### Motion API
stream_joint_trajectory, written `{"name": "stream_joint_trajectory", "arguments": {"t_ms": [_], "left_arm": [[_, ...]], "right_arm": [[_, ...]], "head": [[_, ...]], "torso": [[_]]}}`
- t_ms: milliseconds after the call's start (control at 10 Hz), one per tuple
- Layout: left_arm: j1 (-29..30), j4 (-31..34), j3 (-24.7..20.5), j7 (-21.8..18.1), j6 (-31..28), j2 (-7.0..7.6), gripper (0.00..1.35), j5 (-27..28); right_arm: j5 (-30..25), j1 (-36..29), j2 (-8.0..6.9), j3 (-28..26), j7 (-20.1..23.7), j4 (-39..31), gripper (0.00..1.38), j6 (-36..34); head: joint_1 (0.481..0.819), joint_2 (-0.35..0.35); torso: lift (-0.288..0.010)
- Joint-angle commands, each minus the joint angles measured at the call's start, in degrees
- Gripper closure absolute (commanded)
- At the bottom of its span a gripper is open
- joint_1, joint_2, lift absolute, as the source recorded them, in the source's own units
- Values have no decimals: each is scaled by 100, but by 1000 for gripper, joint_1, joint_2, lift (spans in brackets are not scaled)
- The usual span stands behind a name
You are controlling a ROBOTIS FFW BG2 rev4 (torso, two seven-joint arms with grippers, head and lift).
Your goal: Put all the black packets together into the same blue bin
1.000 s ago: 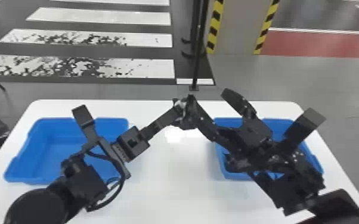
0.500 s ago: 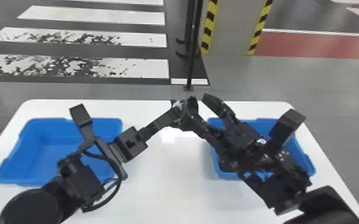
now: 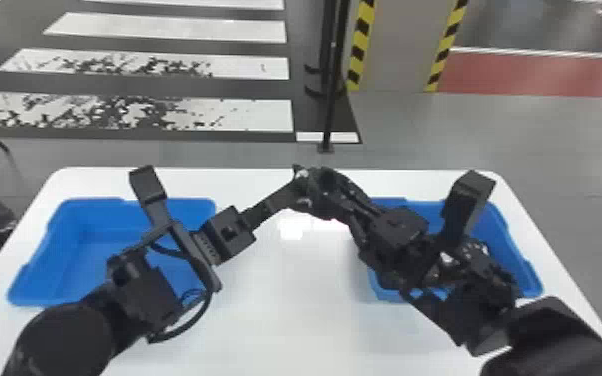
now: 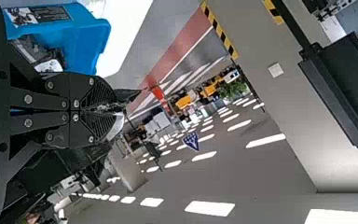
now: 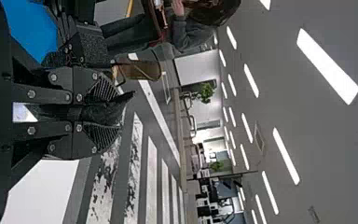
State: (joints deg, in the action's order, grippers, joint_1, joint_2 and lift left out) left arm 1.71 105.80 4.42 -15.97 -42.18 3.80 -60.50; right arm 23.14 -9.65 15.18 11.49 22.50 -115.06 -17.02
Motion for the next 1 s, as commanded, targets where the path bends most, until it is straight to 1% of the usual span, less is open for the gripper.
{"name": "stream_joint_trajectory", "arguments": {"t_ms": [0, 200, 300, 400, 500, 600, 700, 800, 900], "left_arm": [[-2, 2, -7, -3, -1, -2, 1208, -5], [26, 2, -19, -3, 27, -2, 1208, -51], [40, 2, -30, -3, 196, 7, 1006, -85], [68, -54, -65, -3, 238, 7, 407, -51], [68, -209, -87, -3, 421, -2, 7, 63], [40, -462, -225, -3, 674, -19, 59, 440], [54, -715, -385, -3, 1110, -19, 84, 909], [194, -772, -533, -3, 1518, -37, 81, 1263], [335, -772, -579, -11, 1799, -37, 82, 1434]], "right_arm": [[29, -5, 2, 17, 0, -60, 1164, -55], [97, -19, -6, -52, 0, -60, 1162, 43], [97, -19, -24, -97, 0, -60, 1162, 85], [109, -5, -24, -120, 0, -60, 1162, 141], [143, -19, -24, -120, 0, -103, 1162, 198], [131, -19, -24, -177, 0, -187, 1162, 226], [97, -47, -24, -337, 0, -299, 1162, 226], [-40, -103, -33, -612, 0, -426, 1162, 240], [-154, -173, -33, -920, 0, -468, 1162, 226]], "head": [[695, -65], [695, -59], [695, -60], [695, -61], [695, -60], [695, -54], [695, -40], [695, -16], [695, -4]], "torso": [[-110], [-110], [-110], [-110], [-110], [-110], [-110], [-110], [-110]]}}
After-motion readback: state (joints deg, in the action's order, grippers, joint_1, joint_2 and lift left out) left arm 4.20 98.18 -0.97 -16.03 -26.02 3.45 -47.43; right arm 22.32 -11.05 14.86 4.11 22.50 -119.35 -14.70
